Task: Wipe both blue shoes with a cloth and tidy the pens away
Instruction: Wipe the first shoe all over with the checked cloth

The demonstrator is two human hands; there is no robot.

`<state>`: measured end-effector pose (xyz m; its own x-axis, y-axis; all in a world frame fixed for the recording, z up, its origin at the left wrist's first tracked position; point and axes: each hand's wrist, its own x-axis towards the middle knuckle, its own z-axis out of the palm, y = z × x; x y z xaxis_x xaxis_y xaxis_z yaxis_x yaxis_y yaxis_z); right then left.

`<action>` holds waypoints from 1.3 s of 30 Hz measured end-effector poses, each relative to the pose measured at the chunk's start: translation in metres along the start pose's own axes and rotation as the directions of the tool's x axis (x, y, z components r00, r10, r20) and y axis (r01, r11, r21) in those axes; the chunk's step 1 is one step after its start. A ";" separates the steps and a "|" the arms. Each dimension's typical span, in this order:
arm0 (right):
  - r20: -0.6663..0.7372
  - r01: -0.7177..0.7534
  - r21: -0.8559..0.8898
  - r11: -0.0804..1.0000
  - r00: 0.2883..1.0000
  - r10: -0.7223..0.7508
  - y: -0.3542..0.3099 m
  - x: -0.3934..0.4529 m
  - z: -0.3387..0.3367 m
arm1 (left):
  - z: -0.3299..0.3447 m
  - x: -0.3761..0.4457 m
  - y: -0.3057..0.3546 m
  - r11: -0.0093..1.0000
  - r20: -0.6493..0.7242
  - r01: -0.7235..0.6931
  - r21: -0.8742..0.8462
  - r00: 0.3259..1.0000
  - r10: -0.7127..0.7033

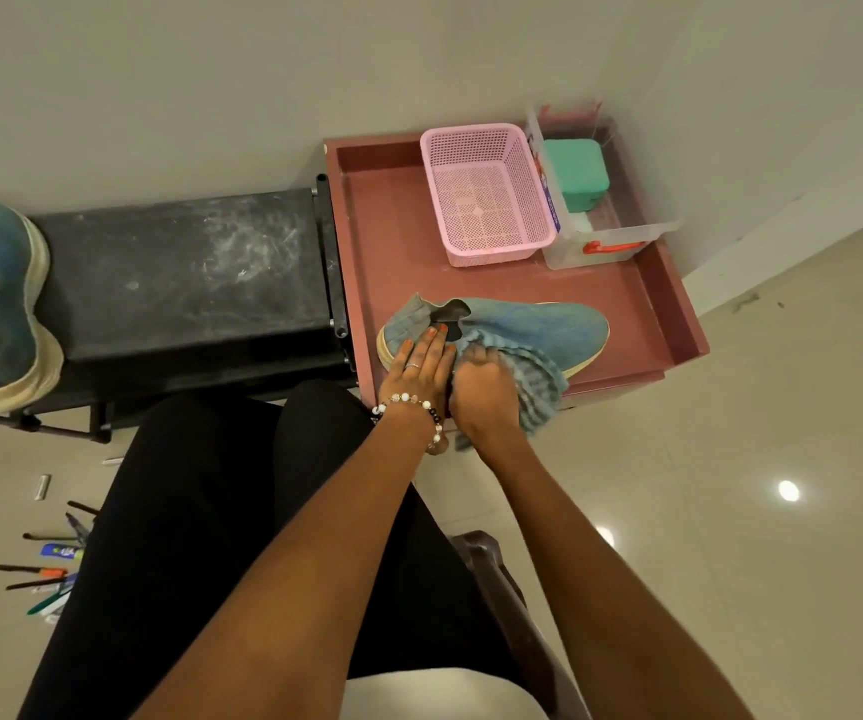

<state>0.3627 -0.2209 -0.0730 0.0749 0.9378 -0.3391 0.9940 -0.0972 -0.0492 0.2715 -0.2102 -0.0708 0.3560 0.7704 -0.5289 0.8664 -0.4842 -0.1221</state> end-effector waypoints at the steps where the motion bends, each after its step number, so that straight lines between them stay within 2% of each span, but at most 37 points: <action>1: -0.013 0.064 0.041 0.997 0.998 -0.064 0.005 0.000 0.000 | 0.000 0.000 0.000 1.000 0.012 0.005 0.019 1.000 -0.005; 3: -0.001 0.190 0.092 0.977 0.982 -0.191 0.032 -0.005 -0.004 | 0.001 0.000 0.000 1.000 0.043 0.008 0.028 0.999 -0.009; 4: 0.002 0.212 0.040 0.977 0.977 -0.212 0.047 -0.007 -0.003 | 0.002 0.000 0.001 1.000 0.045 0.004 0.025 0.999 -0.005; 7: -0.033 0.071 -0.120 0.990 0.997 -0.075 0.048 -0.008 -0.001 | 0.000 0.000 0.000 1.000 0.005 0.000 -0.012 1.000 0.000; 10: -0.022 -0.082 -0.060 0.995 0.996 0.081 0.004 0.001 0.003 | 0.001 0.001 -0.001 1.000 -0.027 0.007 -0.022 1.000 -0.008; 11: -0.058 -0.058 -0.009 0.998 0.997 0.058 0.000 0.000 0.006 | 0.003 0.001 0.000 1.000 -0.021 0.015 -0.015 1.000 -0.015; 12: -0.088 0.026 0.060 0.998 0.996 -0.021 0.005 -0.002 0.007 | 0.004 0.001 0.000 1.000 -0.008 0.016 -0.005 1.000 -0.016; 14: -0.051 0.198 0.236 0.952 0.980 -0.191 0.034 -0.012 0.000 | 0.004 0.002 0.001 1.000 0.012 0.008 0.009 1.000 -0.008; 15: -0.021 0.223 0.295 0.929 0.974 -0.227 0.052 -0.016 -0.004 | 0.003 0.002 0.001 1.000 0.015 0.005 0.014 1.000 -0.005; 17: 0.006 0.115 0.314 0.943 0.992 -0.124 0.080 -0.017 -0.015 | 0.000 -0.001 0.000 1.000 0.015 -0.001 0.005 1.000 0.001; 19: -0.053 -0.094 0.384 0.919 0.991 0.124 0.089 -0.013 -0.032 | -0.001 -0.003 -0.001 1.000 0.004 -0.015 -0.020 1.000 0.015; 20: -0.112 -0.198 0.497 0.845 0.951 0.288 0.091 -0.011 -0.042 | 0.000 -0.004 -0.001 0.999 -0.010 -0.018 -0.027 1.000 0.018; 21: -0.139 -0.270 0.643 0.717 0.879 0.456 0.090 -0.011 -0.054 | 0.000 -0.005 -0.001 0.999 -0.033 -0.014 -0.029 0.999 0.013; 22: -0.144 -0.282 0.786 0.550 0.782 0.606 0.088 -0.013 -0.065 | 0.000 -0.006 -0.001 0.999 -0.067 -0.016 -0.037 0.998 0.013; 23: -0.157 -0.233 0.882 0.410 0.675 0.721 0.085 -0.017 -0.074 | -0.002 -0.007 0.001 0.998 -0.112 -0.036 -0.049 0.993 0.031; 24: -0.223 -0.167 0.911 0.376 0.570 0.791 0.082 -0.021 -0.077 | -0.004 -0.007 0.004 0.996 -0.166 -0.082 -0.045 0.983 0.074; 25: -0.318 -0.121 0.895 0.428 0.500 0.805 0.076 -0.025 -0.077 | -0.005 -0.007 0.007 0.991 -0.219 -0.136 -0.020 0.967 0.128; 26: -0.424 -0.090 0.847 0.524 0.481 0.768 0.070 -0.028 -0.073 | -0.006 -0.008 0.011 0.983 -0.250 -0.183 0.005 0.952 0.178; 27: -0.507 -0.061 0.777 0.626 0.528 0.681 0.063 -0.027 -0.063 | -0.005 -0.008 0.014 0.978 -0.247 -0.211 0.006 0.947 0.206; 29: -0.565 0.017 0.538 0.843 0.749 0.346 0.049 -0.019 -0.037 | -0.002 -0.008 0.019 0.982 -0.187 -0.184 -0.048 0.967 0.172; 30: -0.506 0.068 0.380 0.923 0.850 0.146 0.044 -0.013 -0.023 | -0.001 -0.008 0.020 0.984 -0.154 -0.168 -0.062 0.976 0.157; 31: -0.385 0.120 0.234 0.965 0.922 -0.021 0.041 -0.008 -0.008 | -0.001 -0.008 0.021 0.985 -0.129 -0.158 -0.071 0.981 0.148; 32: -0.243 0.156 0.145 0.977 0.963 -0.118 0.041 -0.005 0.001 | -0.001 -0.007 0.023 0.985 -0.117 -0.158 -0.076 0.982 0.148; 34: -0.082 0.193 0.082 0.978 0.979 -0.186 0.047 -0.004 0.009 | -0.002 -0.004 0.024 0.985 -0.124 -0.151 -0.084 0.982 0.140; 37: -0.013 0.229 -0.051 0.972 0.973 -0.230 0.073 -0.006 0.002 | -0.002 0.000 0.025 0.984 -0.166 -0.142 -0.111 0.979 0.122; 39: -0.014 0.220 -0.140 0.965 0.974 -0.225 0.084 -0.007 -0.004 | 0.001 0.002 0.026 0.986 -0.192 -0.110 -0.126 0.978 0.085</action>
<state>0.4458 -0.2341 -0.0709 -0.1491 0.9404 -0.3057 0.9871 0.1596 0.0095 0.2947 -0.2219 -0.0757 0.4889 0.7916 -0.3667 0.8590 -0.5100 0.0443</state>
